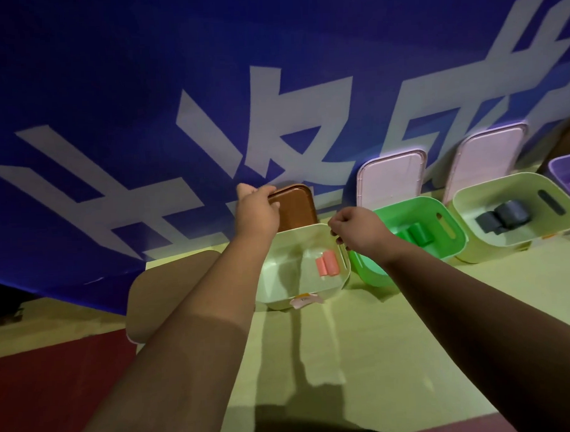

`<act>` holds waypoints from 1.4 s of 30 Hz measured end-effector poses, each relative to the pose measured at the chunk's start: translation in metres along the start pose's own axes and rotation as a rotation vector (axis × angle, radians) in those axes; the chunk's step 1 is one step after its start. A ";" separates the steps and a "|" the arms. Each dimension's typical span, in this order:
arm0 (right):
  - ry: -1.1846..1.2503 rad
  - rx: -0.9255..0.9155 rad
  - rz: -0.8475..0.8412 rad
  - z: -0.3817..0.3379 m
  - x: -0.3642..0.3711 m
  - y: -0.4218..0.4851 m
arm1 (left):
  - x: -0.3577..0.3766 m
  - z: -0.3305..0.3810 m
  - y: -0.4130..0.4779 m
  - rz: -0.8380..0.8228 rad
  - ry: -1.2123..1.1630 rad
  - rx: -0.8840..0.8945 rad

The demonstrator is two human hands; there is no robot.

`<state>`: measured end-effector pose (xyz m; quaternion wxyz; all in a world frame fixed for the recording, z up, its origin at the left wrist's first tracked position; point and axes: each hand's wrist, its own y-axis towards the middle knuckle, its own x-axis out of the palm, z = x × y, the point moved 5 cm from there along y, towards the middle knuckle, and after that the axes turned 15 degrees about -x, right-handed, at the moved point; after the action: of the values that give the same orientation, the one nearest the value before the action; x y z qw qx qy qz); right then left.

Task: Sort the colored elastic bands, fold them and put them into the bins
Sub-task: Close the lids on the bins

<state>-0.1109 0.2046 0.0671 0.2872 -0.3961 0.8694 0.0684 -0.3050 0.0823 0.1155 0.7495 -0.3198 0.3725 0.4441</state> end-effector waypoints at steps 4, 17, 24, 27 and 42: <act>0.040 0.020 -0.028 0.003 0.002 -0.005 | -0.016 -0.023 -0.006 0.089 -0.187 -0.172; 0.547 0.380 0.240 0.013 0.006 -0.032 | -0.028 -0.115 -0.050 -0.250 -0.549 -0.198; 0.406 0.376 0.246 0.026 0.011 -0.057 | -0.015 -0.136 -0.055 -0.279 -0.427 -0.157; 0.329 0.427 0.220 0.033 0.015 -0.063 | -0.014 -0.138 -0.053 -0.293 -0.359 -0.139; -0.162 0.372 0.072 0.036 0.030 -0.079 | -0.009 -0.129 -0.051 -0.275 0.205 -0.150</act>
<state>-0.0532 0.1446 0.0293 0.4218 -0.2980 0.8548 -0.0514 -0.2971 -0.0465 0.0638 0.7353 -0.4662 0.3655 0.3293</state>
